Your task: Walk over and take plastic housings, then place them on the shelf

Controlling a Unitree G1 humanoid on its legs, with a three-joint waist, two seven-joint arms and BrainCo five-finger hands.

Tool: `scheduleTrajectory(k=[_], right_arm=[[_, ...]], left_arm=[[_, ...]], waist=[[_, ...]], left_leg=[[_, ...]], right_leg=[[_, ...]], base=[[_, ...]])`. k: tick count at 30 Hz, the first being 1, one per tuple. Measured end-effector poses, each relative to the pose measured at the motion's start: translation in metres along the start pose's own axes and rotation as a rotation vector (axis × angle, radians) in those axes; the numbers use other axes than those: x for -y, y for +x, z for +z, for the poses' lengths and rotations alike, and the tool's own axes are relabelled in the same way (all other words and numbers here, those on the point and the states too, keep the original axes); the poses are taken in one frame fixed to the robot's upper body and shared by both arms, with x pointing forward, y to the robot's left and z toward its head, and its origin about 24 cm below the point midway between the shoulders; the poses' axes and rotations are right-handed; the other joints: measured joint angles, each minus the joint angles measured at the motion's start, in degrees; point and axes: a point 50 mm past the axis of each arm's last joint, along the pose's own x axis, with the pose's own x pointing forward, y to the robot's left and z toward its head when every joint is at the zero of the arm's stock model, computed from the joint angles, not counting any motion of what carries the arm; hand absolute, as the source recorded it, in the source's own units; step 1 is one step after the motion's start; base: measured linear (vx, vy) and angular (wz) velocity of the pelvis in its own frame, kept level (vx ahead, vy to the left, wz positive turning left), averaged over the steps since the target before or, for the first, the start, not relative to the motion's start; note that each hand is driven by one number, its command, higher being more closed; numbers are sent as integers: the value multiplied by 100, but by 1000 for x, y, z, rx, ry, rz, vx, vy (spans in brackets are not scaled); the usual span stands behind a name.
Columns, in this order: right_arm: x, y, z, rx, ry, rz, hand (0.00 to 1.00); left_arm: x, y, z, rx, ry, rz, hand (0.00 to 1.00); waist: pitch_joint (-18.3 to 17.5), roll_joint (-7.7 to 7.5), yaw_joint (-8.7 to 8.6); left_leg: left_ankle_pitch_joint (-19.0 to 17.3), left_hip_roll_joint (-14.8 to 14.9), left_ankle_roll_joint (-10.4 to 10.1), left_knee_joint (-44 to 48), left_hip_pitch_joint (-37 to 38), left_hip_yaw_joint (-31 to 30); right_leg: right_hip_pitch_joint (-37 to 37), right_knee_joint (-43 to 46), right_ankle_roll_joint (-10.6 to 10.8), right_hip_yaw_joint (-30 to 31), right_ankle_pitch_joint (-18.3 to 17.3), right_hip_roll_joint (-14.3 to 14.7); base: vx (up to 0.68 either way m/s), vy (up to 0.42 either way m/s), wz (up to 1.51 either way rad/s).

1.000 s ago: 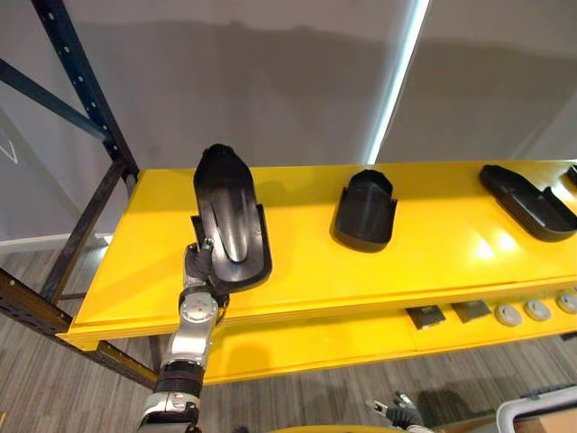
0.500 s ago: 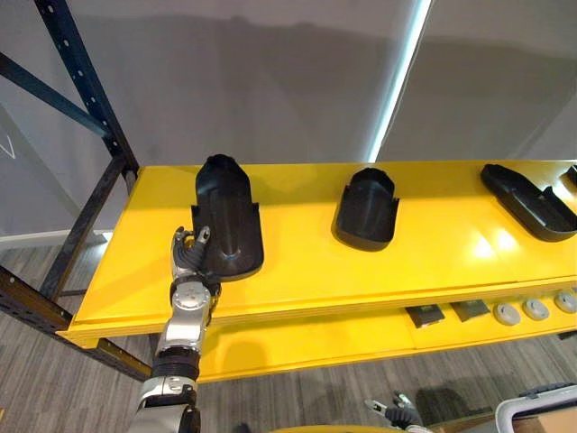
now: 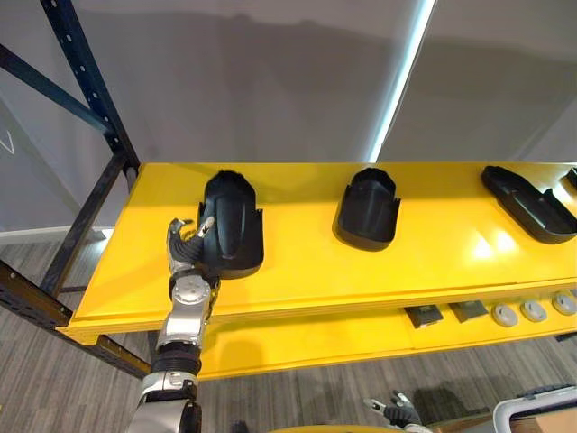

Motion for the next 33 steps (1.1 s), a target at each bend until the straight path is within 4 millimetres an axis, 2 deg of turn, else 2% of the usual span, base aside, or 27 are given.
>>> scheduleTrajectory(k=[5,7,9,11,12,13,14,15,18,22,26,33], right_arm=[[0,0,-1,-2,1,1,0],[-1,-1,-1,-3,3,3,0],[-2,-1,-2,-3,4,3,0],[-2,-1,-1,0,5,4,0],[-2,-1,-1,1,7,3,0],[-2,-1,-1,4,10,3,0],[-1,-1,-2,4,14,2,0],[-2,-1,-2,3,15,5,0],[0,-2,-3,9,18,0,0],[-1,-3,-5,8,4,6,0],[-4,-4,-6,7,-6,17,0],[-8,-6,-6,20,3,24,0]], left_arm=[[-1,-1,22,110,22,34,0],[0,-4,40,189,12,46,0],[2,-11,57,258,-25,47,0],[4,-30,75,360,-79,24,0],[5,-36,78,386,-89,12,0],[7,-46,82,419,-106,-3,100],[7,-56,82,438,-119,-16,100],[8,-75,80,451,-147,-52,100],[9,-103,71,438,-169,-138,100],[8,-124,53,382,-157,-217,100],[6,-134,38,315,-141,-272,100],[12,-142,11,184,-125,-328,100]], waist=[[-11,-33,6],[-7,-58,14],[-5,-61,16],[-3,-58,17],[-2,-57,23],[2,-51,23],[6,-45,31],[10,-34,43],[23,-2,134],[37,18,219],[42,20,354],[38,-1,353]], left_leg=[[-1,-16,2,2,-14,-19],[-5,-16,3,39,-32,-46],[-36,-15,29,105,-46,-64],[-177,-9,37,345,-128,-99],[-221,-4,33,429,-163,-104],[-301,5,33,553,-229,-118],[-375,15,26,694,-282,-129],[-522,35,21,937,-415,-144],[-817,112,16,1381,-618,-158],[-1059,170,23,1867,-888,-254],[-1214,212,63,2177,-1078,-303],[-1438,212,125,2530,-1222,-289]], right_leg=[[9,-6,-7,-4,8,-18],[22,-3,-7,-19,8,-21],[53,-6,-3,-27,5,-23],[97,0,19,-25,-13,-27],[99,7,22,-24,-18,-27],[99,24,33,-26,-35,-25],[99,49,36,-26,-54,-25],[115,68,17,-29,-83,-25],[133,87,51,-55,-133,10],[132,126,55,-169,-180,66],[112,178,62,-261,-215,76],[95,260,65,-292,-239,50]], base=[[0,0,0],[21,2,5],[19,3,6],[8,6,5],[0,0,0],[0,0,0],[0,0,0],[0,0,0],[-11,2,1],[-9,-4,12],[6,15,10],[17,29,0]])
